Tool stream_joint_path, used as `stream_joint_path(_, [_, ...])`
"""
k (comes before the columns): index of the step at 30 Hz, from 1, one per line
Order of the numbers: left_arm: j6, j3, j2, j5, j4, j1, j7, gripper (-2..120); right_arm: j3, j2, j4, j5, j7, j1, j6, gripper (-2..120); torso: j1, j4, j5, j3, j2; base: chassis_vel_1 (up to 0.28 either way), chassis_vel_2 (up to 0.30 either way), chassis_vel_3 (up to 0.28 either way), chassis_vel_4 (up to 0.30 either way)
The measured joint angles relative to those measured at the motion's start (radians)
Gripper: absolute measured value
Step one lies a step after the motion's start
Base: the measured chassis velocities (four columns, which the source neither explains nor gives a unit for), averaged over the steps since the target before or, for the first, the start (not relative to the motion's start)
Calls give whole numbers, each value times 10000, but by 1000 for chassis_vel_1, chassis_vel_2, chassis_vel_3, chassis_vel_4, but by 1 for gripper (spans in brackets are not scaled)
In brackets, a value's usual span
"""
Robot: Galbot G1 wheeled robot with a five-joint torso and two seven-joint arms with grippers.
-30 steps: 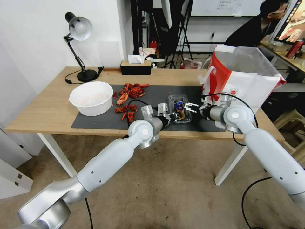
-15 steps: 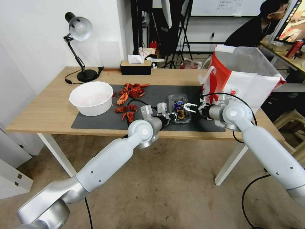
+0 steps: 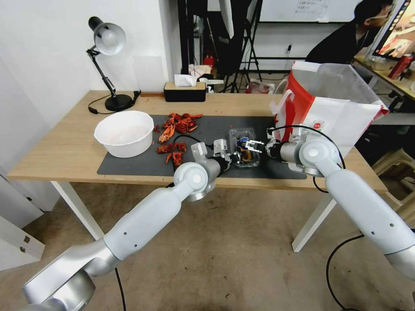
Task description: Close the takeout container lid, then place the container into the takeout bag.
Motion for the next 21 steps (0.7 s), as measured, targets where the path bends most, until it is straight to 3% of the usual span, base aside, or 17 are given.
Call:
stream_joint_path(17, [-36,-15,-44,1,34,-76,7,0,-295,420,-443,-15,-19,276,29,100,-2,-3,-3,-3,4,0,0,0,0])
stream_joint_path(21, [-65,-16,-72,3,46,-77,-2,0,-303,429,-517,-31,-19,278,34,89,-2,-2,-1,-3,4,0,0,0,0])
